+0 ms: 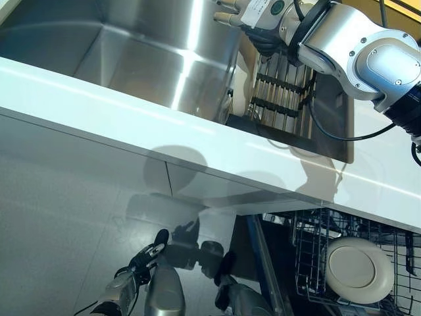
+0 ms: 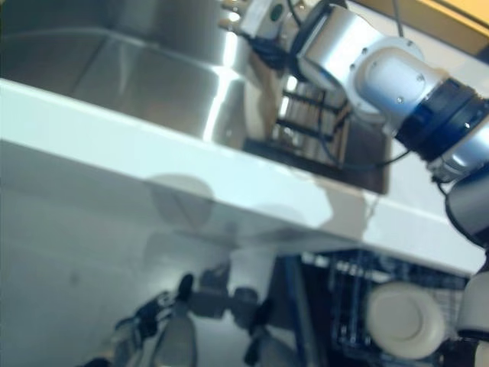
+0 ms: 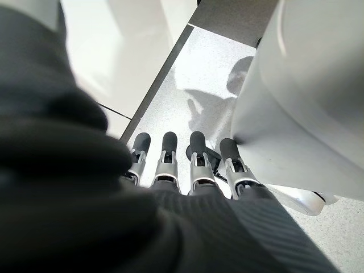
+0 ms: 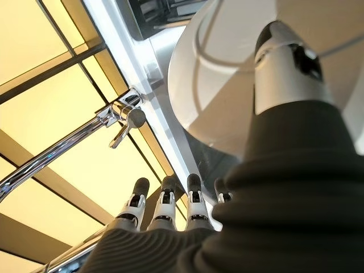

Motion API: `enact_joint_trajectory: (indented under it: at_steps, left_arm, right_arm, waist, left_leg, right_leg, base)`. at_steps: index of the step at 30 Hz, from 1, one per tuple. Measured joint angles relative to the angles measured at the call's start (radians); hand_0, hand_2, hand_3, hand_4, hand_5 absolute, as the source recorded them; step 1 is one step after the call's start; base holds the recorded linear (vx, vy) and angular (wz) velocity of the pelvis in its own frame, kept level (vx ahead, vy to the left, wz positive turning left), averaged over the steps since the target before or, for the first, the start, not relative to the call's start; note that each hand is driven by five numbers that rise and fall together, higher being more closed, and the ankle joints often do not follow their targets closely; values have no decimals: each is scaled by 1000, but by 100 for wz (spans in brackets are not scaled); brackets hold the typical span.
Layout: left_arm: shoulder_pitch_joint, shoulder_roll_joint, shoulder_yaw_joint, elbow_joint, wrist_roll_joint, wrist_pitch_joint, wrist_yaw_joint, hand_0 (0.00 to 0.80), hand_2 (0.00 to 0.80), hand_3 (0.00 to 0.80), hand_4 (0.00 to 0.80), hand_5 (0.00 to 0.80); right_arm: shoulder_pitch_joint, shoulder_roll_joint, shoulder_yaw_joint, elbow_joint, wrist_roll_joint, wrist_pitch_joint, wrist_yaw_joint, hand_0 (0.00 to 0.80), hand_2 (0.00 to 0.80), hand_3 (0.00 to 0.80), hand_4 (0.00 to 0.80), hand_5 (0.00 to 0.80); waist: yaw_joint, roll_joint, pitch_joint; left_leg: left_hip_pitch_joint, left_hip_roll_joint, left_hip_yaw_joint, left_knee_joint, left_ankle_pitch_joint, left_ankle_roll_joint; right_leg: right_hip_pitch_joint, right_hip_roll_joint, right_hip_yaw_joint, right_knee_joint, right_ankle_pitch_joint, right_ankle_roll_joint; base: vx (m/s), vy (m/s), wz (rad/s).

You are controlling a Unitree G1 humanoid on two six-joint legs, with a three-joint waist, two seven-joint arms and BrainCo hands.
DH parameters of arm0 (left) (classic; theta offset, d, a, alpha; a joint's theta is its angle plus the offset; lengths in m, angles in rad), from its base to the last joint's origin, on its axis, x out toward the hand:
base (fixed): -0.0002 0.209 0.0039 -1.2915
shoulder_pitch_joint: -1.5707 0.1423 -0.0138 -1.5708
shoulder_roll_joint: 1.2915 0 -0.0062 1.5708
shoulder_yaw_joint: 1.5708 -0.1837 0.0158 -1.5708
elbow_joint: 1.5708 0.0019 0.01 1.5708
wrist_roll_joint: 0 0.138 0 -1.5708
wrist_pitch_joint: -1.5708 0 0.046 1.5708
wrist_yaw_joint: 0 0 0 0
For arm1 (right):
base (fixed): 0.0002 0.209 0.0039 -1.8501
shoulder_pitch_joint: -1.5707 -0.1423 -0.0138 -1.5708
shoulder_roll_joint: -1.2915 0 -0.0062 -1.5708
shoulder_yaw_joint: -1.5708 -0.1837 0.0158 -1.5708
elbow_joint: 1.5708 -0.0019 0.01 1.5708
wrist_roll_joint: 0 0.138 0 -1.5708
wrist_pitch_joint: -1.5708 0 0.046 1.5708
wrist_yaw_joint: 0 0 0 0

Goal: Take plates into dishwasher

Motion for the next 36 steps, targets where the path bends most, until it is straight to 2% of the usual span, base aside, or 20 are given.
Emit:
enact_joint_trajectory:
  at_steps: [30,36]
  left_arm:
    - [-22,-1,-1,-14,-38,-13,3,0,0,0,0,0]
    - [-22,-1,-1,-23,-48,-20,4,0,0,0,0,0]
  right_arm:
    - [4,1,-2,-46,-65,-2,145,0,0,0,0,0]
    - [6,16,-3,-58,-122,-2,202,0,0,0,0,0]
  waist:
    - [0,6,32]
    - [0,8,43]
  left_leg:
    - [-11,0,5,0,0,0]
    - [-15,0,5,0,1,0]
  right_leg:
    - [-14,-1,2,0,0,0]
    - [-18,-1,2,0,0,0]
  base:
    - [0,0,0]
    - [-11,4,0]
